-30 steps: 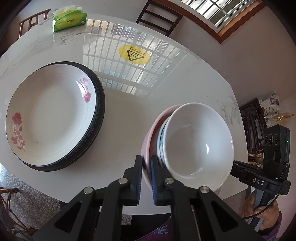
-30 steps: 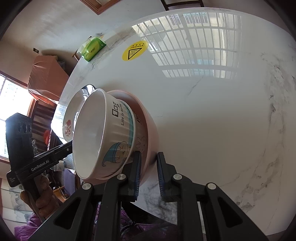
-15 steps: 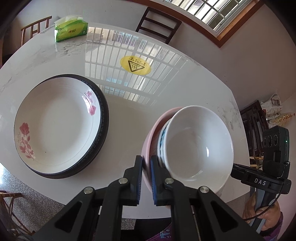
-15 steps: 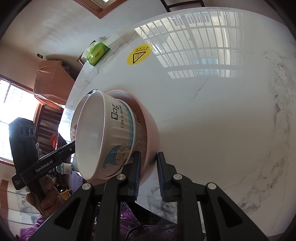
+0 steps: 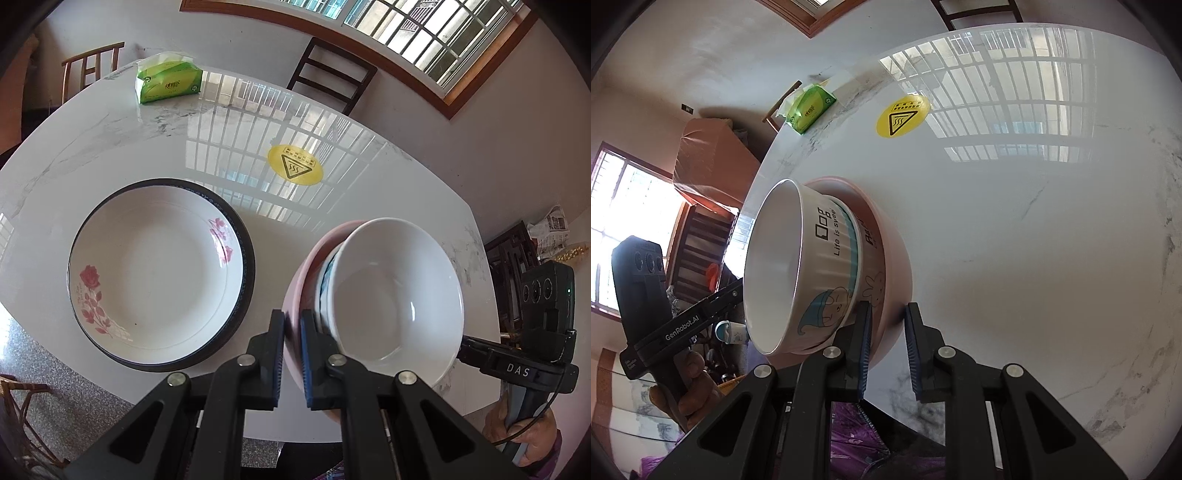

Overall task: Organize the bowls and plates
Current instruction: 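Lift the nested bowl stack and carry it over the plate stack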

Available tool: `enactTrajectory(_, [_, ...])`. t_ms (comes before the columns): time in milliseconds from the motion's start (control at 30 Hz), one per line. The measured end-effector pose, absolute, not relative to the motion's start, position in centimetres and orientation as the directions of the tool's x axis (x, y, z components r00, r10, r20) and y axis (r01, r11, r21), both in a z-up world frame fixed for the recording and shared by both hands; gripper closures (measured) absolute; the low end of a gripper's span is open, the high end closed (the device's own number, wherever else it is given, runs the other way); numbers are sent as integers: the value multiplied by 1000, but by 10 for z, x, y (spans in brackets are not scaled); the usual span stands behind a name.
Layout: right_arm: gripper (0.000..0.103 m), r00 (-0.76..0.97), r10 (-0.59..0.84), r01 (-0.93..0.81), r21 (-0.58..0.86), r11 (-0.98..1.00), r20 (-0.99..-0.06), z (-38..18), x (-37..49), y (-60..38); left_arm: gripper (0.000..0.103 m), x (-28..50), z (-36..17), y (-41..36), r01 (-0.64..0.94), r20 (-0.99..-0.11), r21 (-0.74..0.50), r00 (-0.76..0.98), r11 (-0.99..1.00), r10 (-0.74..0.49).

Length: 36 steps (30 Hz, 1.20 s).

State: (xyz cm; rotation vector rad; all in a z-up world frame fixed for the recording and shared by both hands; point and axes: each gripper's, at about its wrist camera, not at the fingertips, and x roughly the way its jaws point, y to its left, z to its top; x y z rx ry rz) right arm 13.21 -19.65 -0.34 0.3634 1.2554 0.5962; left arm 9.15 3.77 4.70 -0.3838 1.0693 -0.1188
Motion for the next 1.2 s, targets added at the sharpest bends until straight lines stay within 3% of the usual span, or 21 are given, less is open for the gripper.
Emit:
enactTrajectory(567, [84,155,649,-293,593,750,-745,16,145,-137,96,83,78,105,-180,-812,-358,544,916,-210])
enactTrajectory(1200, [84,89,678,-339,618,709,-730,8,169,-61,97,81,70,175,-280,-814,-360,561,890,-152])
